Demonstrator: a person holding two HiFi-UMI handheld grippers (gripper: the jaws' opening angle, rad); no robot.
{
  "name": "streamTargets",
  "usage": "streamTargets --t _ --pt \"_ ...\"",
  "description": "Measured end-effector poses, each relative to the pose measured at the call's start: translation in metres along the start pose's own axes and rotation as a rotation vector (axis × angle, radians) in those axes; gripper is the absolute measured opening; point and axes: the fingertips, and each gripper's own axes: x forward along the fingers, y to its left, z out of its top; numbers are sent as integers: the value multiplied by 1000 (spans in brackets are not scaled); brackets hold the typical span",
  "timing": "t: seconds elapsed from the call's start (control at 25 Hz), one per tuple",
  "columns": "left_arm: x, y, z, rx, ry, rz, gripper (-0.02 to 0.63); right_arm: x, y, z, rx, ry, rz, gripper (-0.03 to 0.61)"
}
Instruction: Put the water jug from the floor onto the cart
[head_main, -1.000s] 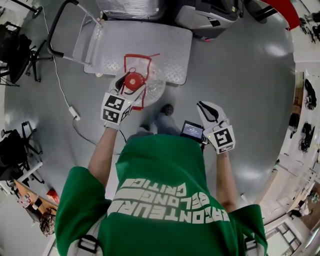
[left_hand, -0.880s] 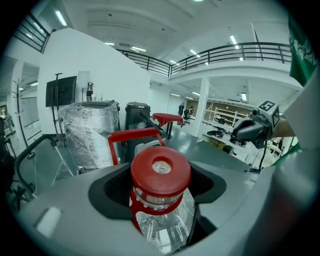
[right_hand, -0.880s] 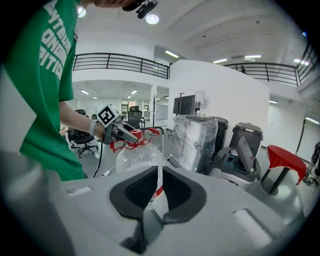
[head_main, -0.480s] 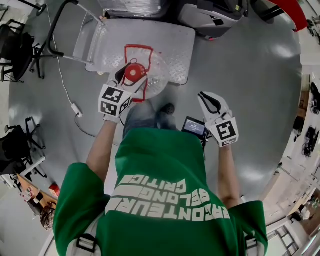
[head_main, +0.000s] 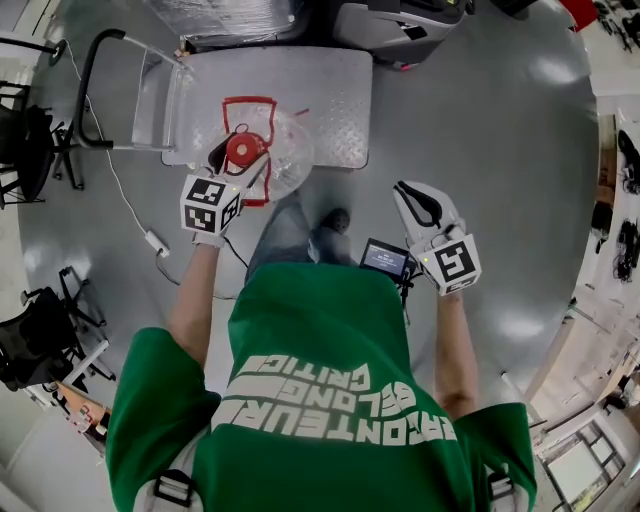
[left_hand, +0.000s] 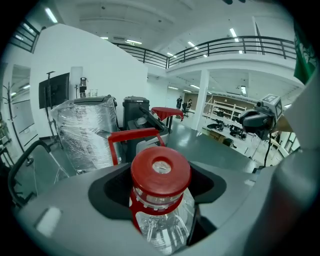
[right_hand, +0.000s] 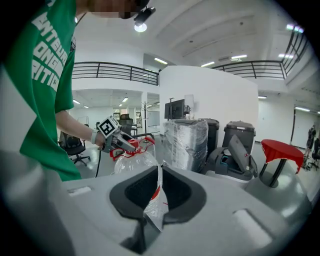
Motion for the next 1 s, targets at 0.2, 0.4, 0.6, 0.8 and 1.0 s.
streamTargets --t 0.2,0.4,0.6,0.8,1.0 --pt "21 19 -9 15 39 -21 342 3 -6 -7 59 17 -29 18" --pt "43 40 -6 12 45 -50 342 6 -17 -7 105 35 -81 17" --pt "73 56 -3 18 44 -78 342 13 -17 -11 114 78 -103 17" --pt "112 68 -13 35 45 -107 342 20 -14 -24 155 111 -121 17" --pt "148 81 -25 53 68 -126 342 31 -6 -24 184 115 -126 17"
